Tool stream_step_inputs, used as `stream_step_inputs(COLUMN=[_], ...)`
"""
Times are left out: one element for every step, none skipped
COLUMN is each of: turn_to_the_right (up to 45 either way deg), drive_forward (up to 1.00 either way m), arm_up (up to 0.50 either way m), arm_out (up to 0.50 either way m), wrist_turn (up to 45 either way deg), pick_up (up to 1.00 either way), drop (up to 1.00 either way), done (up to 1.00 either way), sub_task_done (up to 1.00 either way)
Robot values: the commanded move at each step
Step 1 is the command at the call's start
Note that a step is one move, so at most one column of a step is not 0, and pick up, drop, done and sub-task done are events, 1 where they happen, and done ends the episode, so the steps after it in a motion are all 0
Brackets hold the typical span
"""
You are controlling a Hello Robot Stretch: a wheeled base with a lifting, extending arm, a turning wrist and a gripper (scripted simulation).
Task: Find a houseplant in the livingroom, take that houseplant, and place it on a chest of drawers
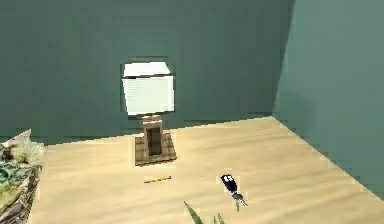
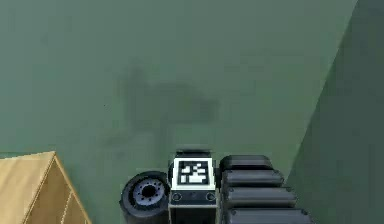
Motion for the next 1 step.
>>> stream_step_inputs(turn_to_the_right=[-45.0], drive_forward=[0.00], arm_up=[0.00], arm_out=[0.00], wrist_turn=[0.0], pick_up=[0.00], drop=[0.00], done=[0.00], sub_task_done=[0.00])
